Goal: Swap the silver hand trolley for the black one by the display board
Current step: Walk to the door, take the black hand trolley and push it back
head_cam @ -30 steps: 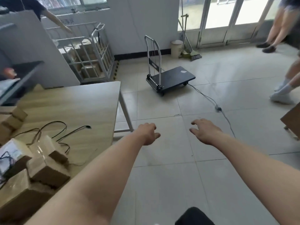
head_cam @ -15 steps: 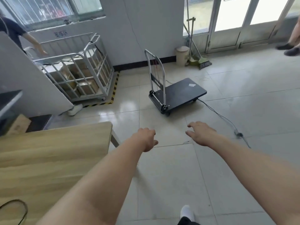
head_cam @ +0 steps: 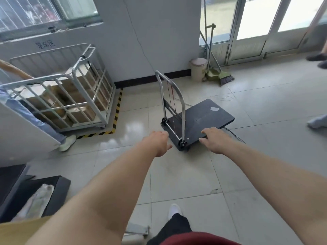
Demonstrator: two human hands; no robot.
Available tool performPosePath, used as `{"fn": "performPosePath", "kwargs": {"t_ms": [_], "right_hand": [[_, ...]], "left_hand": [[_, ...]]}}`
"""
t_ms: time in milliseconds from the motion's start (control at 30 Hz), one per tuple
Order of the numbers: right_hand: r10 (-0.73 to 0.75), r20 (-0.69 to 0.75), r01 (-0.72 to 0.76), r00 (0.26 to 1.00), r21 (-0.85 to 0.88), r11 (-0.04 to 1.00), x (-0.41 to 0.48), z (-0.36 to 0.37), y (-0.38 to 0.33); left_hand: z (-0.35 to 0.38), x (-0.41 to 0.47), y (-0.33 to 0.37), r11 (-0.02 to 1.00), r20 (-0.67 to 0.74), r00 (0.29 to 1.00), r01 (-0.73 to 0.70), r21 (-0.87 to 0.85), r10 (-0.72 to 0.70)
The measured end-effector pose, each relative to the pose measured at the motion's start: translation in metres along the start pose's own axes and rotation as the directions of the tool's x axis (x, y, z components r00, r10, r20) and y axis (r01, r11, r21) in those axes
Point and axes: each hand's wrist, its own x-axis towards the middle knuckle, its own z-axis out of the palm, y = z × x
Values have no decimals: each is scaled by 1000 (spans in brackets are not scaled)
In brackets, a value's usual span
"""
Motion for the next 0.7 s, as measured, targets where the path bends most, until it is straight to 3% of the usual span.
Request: {"fn": "performPosePath", "kwargs": {"t_ms": [267, 433, 700], "right_hand": [[68, -1, -67, 998, 49, 997, 153, -48, -39], [97, 50, -96, 994, -17, 995, 237, -59, -43], [102, 68, -105, 993, 51, 993, 373, -69, -55]], "left_hand": [[-94, 156, -60, 998, 6, 998, -62, 23, 62], [-131, 242, -77, 982, 38, 989, -146, 119, 143], [-184, 378, -94, 960, 68, 979, -200, 198, 190]]}}
